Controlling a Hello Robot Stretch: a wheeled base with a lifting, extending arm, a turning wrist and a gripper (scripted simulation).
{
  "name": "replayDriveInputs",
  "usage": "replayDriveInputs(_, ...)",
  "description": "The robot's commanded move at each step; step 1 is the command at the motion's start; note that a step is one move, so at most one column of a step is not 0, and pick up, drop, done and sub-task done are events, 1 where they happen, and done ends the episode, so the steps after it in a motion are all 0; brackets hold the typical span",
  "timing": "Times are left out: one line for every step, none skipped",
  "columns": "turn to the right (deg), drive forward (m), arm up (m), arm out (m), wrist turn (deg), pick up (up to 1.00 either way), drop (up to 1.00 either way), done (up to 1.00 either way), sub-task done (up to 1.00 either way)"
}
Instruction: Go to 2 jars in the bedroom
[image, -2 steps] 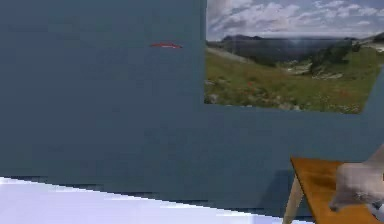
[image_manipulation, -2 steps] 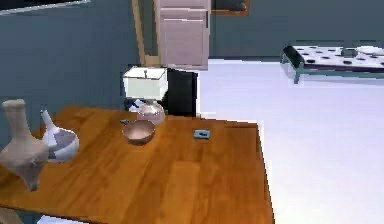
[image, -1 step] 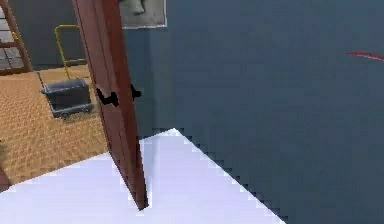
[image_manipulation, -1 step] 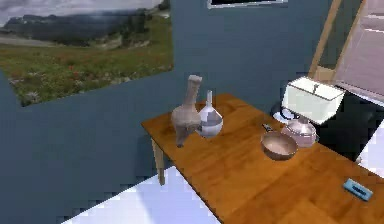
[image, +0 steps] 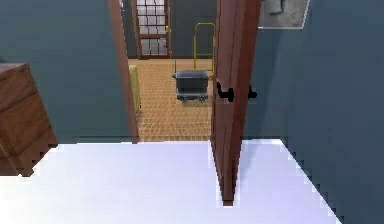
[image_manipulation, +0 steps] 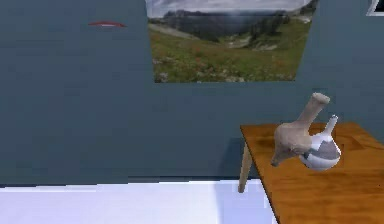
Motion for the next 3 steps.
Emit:
replayDriveInputs(0.0,0.05,0.00,0.00,0.0,0.00,0.00,0.00,0.00)
replayDriveInputs(45.0,0.00,0.00,0.00,0.0,0.00,0.00,0.00,0.00)
replayDriveInputs(45.0,0.00,0.00,0.00,0.0,0.00,0.00,0.00,0.00)
